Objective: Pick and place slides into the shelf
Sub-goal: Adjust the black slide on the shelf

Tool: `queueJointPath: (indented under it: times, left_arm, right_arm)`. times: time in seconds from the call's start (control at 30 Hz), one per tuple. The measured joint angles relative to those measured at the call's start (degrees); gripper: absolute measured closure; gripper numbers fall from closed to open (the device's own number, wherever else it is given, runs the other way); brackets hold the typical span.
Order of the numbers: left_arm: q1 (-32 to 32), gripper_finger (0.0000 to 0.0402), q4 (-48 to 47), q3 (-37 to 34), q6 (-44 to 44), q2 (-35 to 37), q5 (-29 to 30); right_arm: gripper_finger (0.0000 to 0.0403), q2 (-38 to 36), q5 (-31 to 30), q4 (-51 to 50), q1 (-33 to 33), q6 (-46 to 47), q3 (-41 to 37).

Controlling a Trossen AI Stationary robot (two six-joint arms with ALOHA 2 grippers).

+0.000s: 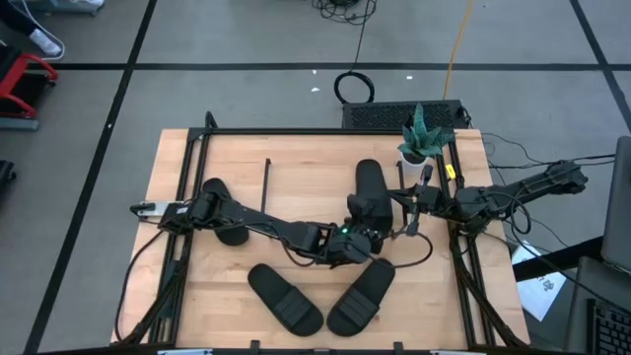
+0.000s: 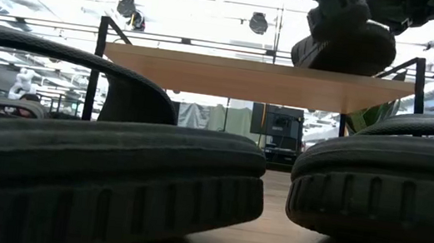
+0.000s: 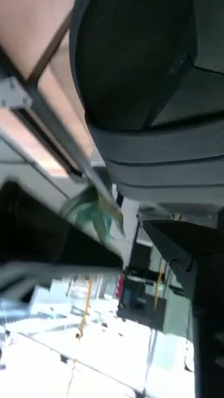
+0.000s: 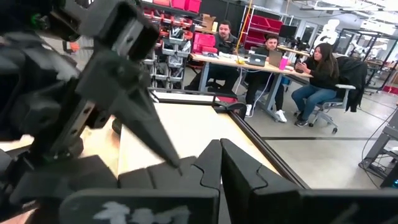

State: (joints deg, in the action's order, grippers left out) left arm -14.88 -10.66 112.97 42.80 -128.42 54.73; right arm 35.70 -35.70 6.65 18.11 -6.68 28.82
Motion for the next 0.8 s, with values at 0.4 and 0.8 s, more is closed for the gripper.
queueJointPath:
  times: [0.4,0.8]
  left_arm:
    - [0.6,0.0139,-4.0,0.0,-5.3,0.0,-6.8]
    - [0.0,0.0099,-5.2,0.1,-3.7,0.0,-7.2]
  right_arm:
    - [0.0403,0.1,0.0,0.0,0.0,0.0,0.0]
    - [0.0403,0.1,0.0,0.0,0.0,0.4,0.0]
